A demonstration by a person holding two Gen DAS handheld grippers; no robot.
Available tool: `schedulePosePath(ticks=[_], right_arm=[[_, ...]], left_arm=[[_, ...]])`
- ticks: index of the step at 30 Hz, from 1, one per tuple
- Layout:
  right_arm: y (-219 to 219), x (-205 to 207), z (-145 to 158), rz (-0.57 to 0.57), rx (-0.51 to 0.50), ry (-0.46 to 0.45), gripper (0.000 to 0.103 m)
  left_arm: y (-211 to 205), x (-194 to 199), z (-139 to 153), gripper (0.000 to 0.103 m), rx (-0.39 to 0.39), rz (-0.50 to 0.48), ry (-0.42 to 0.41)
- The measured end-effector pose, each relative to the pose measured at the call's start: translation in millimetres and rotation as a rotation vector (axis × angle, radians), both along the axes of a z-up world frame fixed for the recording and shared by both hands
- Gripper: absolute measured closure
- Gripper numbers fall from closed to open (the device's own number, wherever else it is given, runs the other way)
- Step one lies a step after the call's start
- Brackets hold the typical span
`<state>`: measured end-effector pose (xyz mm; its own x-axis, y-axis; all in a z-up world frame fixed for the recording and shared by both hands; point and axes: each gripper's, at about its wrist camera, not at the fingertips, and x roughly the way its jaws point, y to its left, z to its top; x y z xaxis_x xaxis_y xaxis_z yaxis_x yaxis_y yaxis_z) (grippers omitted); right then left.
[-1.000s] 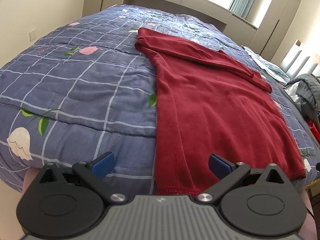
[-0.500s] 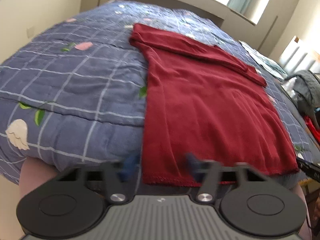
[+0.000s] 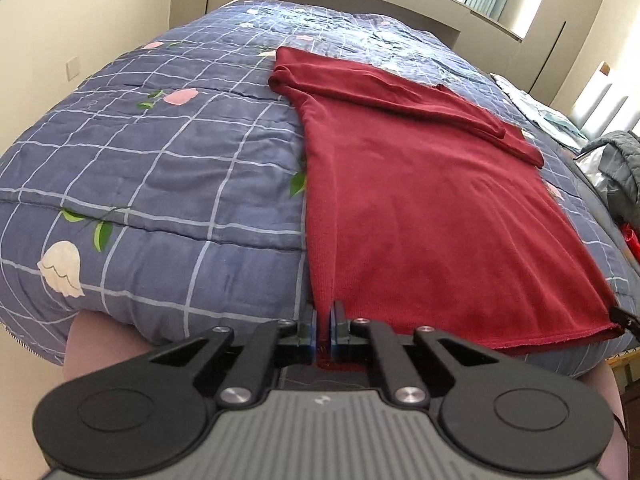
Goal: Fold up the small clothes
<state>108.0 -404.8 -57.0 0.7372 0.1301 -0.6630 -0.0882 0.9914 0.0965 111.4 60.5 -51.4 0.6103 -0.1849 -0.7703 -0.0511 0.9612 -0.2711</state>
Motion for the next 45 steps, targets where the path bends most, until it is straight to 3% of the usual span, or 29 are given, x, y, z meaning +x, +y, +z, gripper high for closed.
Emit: schedulePosePath(ticks=[9, 11, 12, 15, 16, 17, 18, 21, 23, 26, 31, 45], right_arm=[[-0.4, 0.5, -1.5, 0.000, 0.009, 0.003, 0.097], [-1.6, 0.0, -1.6, -0.007, 0.012, 0.002, 0.092], [-3.0, -0.4, -1.4, -0.014, 0.015, 0.002, 0.084], [-5.0, -3.4, 2.5, -0.027, 0.015, -0.016, 0.068], [-4.4, -4.6, 4.1, -0.027, 0.006, -0.023, 0.063], [-2.9, -6.1, 5.9, -0.025, -0.012, -0.034, 0.051], [-0.3, -7.4, 7.3, -0.017, -0.030, -0.046, 0.039], [11.4, -9.9, 11.2, 0.038, -0.063, -0.065, 0.021], [24.1, -9.8, 13.8, 0.077, -0.088, -0.063, 0.011], [45.2, -8.2, 17.4, 0.125, -0.113, -0.033, 0.003], [69.7, -6.0, 20.3, 0.151, -0.133, 0.001, 0.003], [70.1, 0.7, 20.2, 0.108, -0.081, 0.018, 0.001]], left_arm=[[-1.9, -0.4, 0.1, 0.097, 0.012, -0.006, -0.004], [-0.5, -0.4, -1.4, 0.094, 0.003, -0.005, -0.001], [0.2, -0.5, -2.1, 0.092, -0.002, -0.002, 0.002], [2.6, -1.5, -3.0, 0.077, -0.004, 0.009, 0.014], [3.3, -2.2, -3.1, 0.066, 0.000, 0.011, 0.016], [3.7, -3.3, -2.9, 0.050, 0.003, 0.011, 0.017], [3.7, -4.6, -2.2, 0.042, 0.010, 0.015, 0.015], [2.1, -10.5, 2.3, 0.028, 0.056, 0.024, -0.012], [-2.8, -15.5, 7.4, 0.008, 0.122, 0.027, -0.049], [-17.1, -24.4, 15.7, 0.002, 0.210, -0.017, -0.139], [-46.8, -29.0, 20.1, 0.000, 0.309, -0.138, -0.208], [-60.0, -18.9, 20.7, 0.000, 0.317, -0.183, -0.190]])
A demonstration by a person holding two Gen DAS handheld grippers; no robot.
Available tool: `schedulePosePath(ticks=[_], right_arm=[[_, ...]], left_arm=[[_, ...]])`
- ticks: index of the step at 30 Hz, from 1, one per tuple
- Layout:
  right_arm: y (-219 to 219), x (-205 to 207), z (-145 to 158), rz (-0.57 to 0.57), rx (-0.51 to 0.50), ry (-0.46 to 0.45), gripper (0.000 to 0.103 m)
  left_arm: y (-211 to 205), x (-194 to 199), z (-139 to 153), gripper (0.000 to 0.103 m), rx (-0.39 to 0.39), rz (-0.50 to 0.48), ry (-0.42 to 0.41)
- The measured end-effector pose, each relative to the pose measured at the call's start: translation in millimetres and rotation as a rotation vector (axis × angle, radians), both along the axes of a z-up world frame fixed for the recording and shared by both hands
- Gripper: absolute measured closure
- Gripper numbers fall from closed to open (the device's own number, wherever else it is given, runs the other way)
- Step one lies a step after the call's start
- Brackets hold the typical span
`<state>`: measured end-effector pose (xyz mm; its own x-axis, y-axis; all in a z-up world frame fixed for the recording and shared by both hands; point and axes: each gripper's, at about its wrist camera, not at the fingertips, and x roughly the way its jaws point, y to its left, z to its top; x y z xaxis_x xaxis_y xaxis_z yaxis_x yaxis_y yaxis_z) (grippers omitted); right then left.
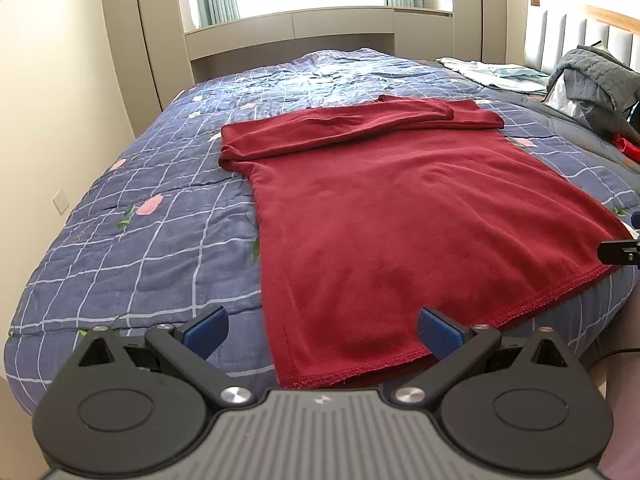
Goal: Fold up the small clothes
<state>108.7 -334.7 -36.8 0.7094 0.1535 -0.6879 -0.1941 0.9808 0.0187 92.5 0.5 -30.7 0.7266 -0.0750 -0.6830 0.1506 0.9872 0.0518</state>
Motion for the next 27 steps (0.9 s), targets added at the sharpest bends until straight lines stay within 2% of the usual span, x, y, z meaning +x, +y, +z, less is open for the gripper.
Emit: schedulePosePath(ticks=[10, 13, 19, 22, 27], right_arm=[[-2.3, 3.3, -6.8, 0.014, -0.006, 0.030, 0.001], [1.5, 0.6, -10.8, 0.064, -0.024, 0.032, 0.001], [28.4, -19.2, -26.3, 0.266, -0.275, -0.050, 0.002], [43.4, -25.6, -38.1, 0.344, -0.403, -0.105, 0.007], [62.2, -27.2, -54.3, 0.417, -0.524, -0.203, 0.017]], left_arm=[[-12.5, -0.7, -0.1, 0.000, 0.052, -0.080, -0.006], [-19.7, 0.0, -1.9, 0.000, 0.076, -0.120, -0.005], [-34.1, 1.7, -6.0, 0.000, 0.130, -0.172, -0.007], [-35.3, 2.9, -6.4, 0.000, 0.098, -0.186, 0.005], [-38.2, 4.5, -7.1, 0.000, 0.072, -0.214, 0.021]])
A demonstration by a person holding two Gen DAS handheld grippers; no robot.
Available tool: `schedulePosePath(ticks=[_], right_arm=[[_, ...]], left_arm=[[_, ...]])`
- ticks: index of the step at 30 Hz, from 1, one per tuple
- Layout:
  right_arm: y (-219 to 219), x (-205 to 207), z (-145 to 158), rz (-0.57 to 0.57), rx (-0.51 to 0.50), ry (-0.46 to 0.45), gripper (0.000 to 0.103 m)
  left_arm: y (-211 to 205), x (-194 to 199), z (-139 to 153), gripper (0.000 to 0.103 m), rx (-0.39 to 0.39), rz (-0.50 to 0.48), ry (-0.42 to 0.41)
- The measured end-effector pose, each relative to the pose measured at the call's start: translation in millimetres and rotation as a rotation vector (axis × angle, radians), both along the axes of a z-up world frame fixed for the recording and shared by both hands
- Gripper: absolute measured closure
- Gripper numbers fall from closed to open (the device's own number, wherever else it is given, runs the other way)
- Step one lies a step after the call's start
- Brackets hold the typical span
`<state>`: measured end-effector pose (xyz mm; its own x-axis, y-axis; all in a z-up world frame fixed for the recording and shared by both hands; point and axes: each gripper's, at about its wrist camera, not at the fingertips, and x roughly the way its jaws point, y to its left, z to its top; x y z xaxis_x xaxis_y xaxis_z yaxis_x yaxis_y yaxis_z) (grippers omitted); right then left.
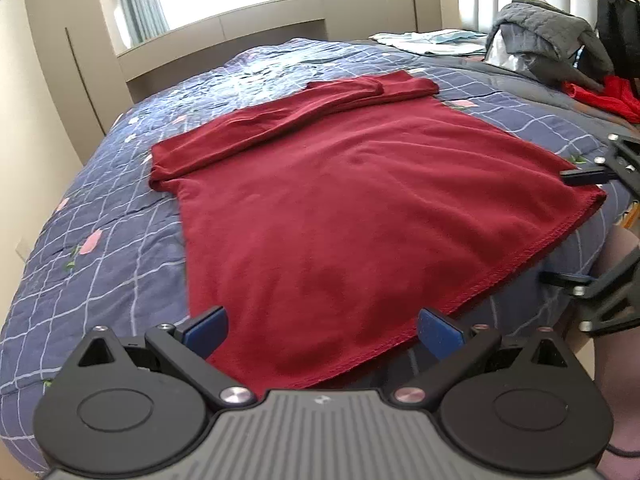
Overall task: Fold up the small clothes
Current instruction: 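Grasp the sweater hem corners with the left tool while the right tool grasps the other corner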
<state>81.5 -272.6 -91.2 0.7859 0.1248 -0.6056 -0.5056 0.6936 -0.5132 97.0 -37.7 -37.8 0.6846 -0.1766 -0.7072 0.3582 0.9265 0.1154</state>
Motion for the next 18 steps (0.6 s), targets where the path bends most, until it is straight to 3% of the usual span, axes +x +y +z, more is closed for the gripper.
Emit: schedulePosePath(ticks=[4, 6, 7, 9, 12, 18], right_arm=[[6.1, -0.2, 3.7, 0.051, 0.015, 0.010, 0.036], [5.6, -3.0, 5.7, 0.078, 0.028, 0.030, 0.053], [5.5, -4.8, 7.0, 0.085, 0.033, 0.031, 0.056], [4.9, -5.7, 11.2, 0.100, 0.060, 0.047, 0.076], [5.2, -1.7, 22.5, 0.092, 0.111, 0.051, 0.092], [2.2, 20.0, 57.2, 0.049, 0.302, 0.090, 0.094]], left_arm=[[-4.2, -3.5, 2.8, 0.000, -0.012, -0.034, -0.006], [-6.7, -4.9, 3.4, 0.000, -0.029, -0.057, -0.002], [-9.0, -5.4, 3.1, 0.000, -0.034, -0.069, 0.001], [-14.4, -6.3, 2.3, 0.000, -0.037, -0.092, 0.002], [-22.3, -7.3, 1.2, 0.000, -0.032, -0.115, -0.002], [-32.8, -6.2, -1.5, 0.000, -0.032, -0.146, -0.015]])
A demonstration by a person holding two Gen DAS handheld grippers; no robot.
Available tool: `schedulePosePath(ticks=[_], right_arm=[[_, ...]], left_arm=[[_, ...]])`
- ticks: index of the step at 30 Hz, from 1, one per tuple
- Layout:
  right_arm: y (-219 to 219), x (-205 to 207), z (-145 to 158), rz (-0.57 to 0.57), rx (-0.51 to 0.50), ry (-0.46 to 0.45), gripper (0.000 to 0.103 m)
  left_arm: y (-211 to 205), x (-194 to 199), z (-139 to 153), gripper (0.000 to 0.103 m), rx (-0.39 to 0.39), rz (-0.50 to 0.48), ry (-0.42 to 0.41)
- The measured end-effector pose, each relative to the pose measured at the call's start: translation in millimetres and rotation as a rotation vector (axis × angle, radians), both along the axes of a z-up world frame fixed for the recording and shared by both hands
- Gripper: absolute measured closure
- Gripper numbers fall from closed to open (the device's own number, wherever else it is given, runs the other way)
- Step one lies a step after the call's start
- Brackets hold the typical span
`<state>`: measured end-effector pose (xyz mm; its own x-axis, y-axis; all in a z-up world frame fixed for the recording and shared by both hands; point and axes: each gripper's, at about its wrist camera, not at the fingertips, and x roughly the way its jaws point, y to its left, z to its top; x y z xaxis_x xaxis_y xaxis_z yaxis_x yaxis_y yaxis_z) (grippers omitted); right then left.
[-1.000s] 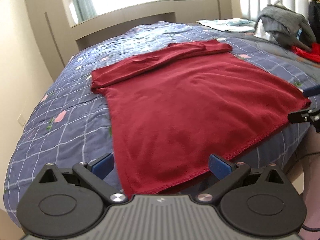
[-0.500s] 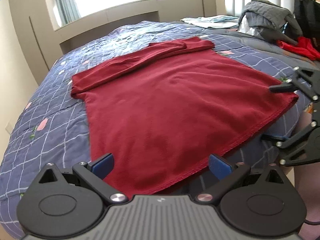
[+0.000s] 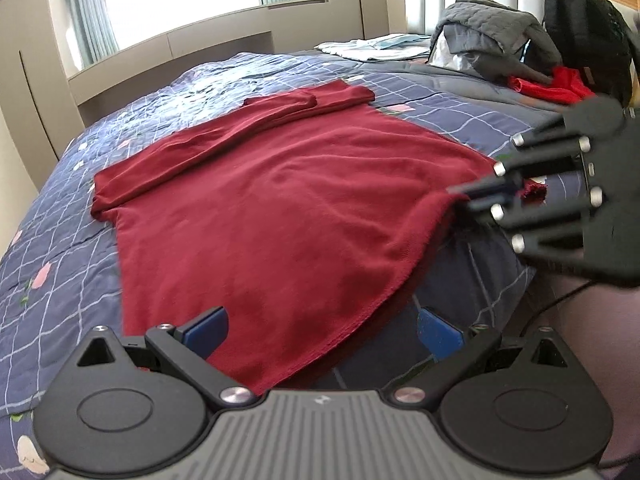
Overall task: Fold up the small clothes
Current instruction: 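Grasp the sweater hem corners with the left tool while the right tool grasps the other corner, then lift the hem with both tools and fold it toward the collar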
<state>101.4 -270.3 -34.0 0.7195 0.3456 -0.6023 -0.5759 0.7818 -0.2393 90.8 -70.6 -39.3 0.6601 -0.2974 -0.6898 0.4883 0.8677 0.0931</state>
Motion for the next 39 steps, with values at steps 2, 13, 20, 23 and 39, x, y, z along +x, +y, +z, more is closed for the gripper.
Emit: schedulePosePath(ticks=[2, 13, 20, 23, 39], right_arm=[[-0.8, 4.4, 9.9, -0.007, 0.037, 0.003, 0.094], [-9.0, 2.3, 25.5, -0.024, 0.084, 0.010, 0.094], [9.1, -13.1, -19.9, 0.014, -0.129, -0.056, 0.086], [13.4, -18.3, -43.5, 0.045, -0.237, -0.121, 0.082], [-18.9, -33.0, 3.2, 0.115, -0.209, -0.043, 0.100]], left_arm=[[-4.9, 0.1, -2.3, 0.000, 0.017, 0.009, -0.030], [-7.7, 5.9, -12.5, 0.044, 0.081, 0.064, -0.100], [9.5, -1.5, -25.6, 0.056, 0.255, 0.031, -0.145], [13.1, -5.9, -30.6, 0.077, 0.299, 0.019, -0.156], [40.3, -30.7, 10.6, 0.100, 0.270, -0.128, -0.190]])
